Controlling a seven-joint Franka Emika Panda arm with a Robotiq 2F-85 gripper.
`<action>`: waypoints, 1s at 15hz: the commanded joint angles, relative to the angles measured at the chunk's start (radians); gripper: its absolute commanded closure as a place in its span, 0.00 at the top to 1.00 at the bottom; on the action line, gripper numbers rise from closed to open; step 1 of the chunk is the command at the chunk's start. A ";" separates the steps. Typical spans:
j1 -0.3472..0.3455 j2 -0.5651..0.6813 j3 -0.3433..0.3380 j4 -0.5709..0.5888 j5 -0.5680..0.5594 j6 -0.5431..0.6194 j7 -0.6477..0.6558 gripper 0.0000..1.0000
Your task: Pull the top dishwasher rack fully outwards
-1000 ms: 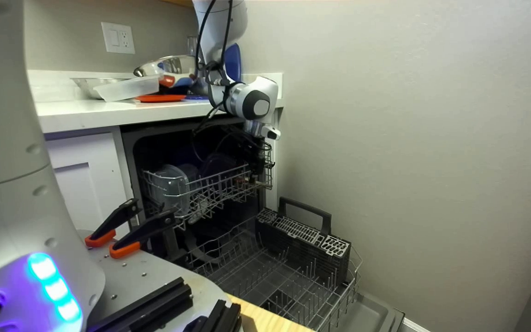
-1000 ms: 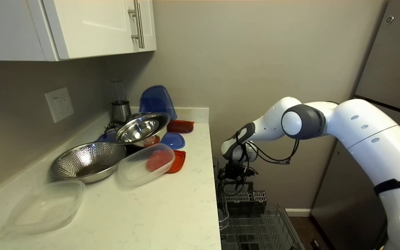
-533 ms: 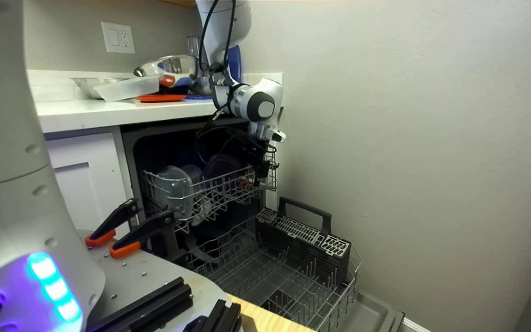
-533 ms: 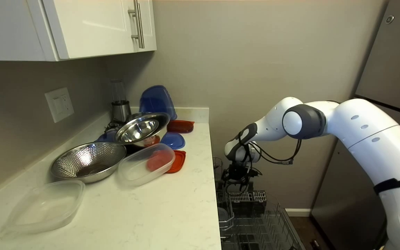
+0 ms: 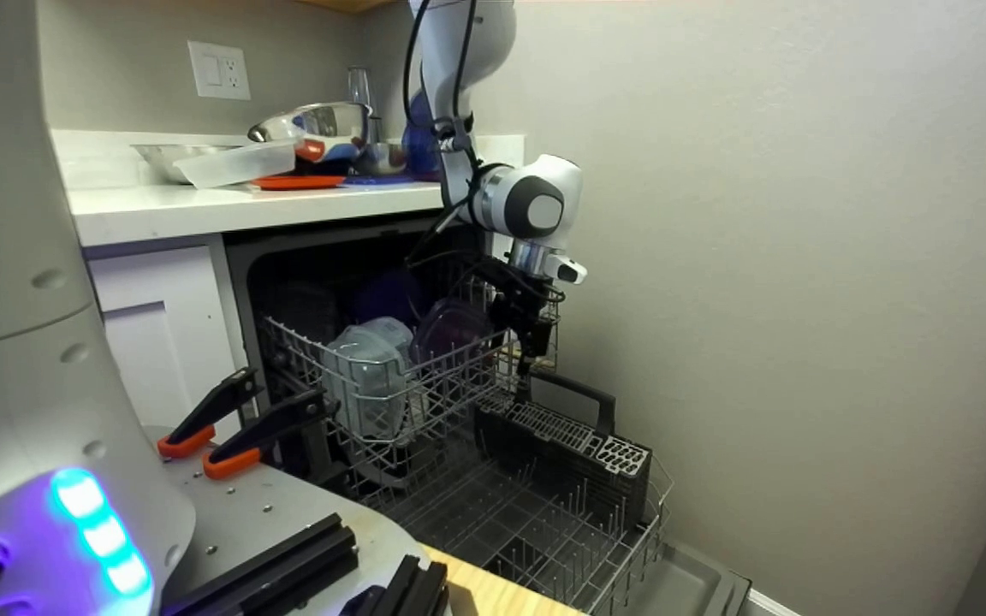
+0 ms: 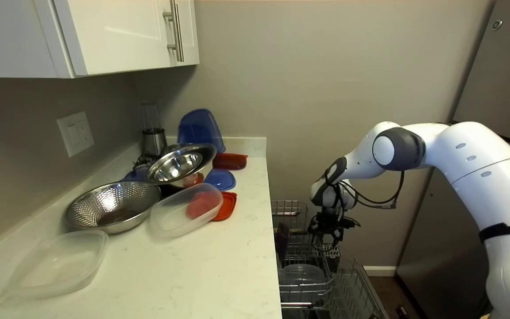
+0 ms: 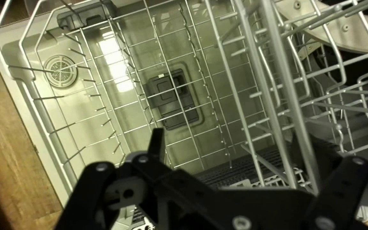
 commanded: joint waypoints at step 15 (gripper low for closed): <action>-0.023 -0.208 -0.129 -0.213 -0.115 -0.034 0.017 1.00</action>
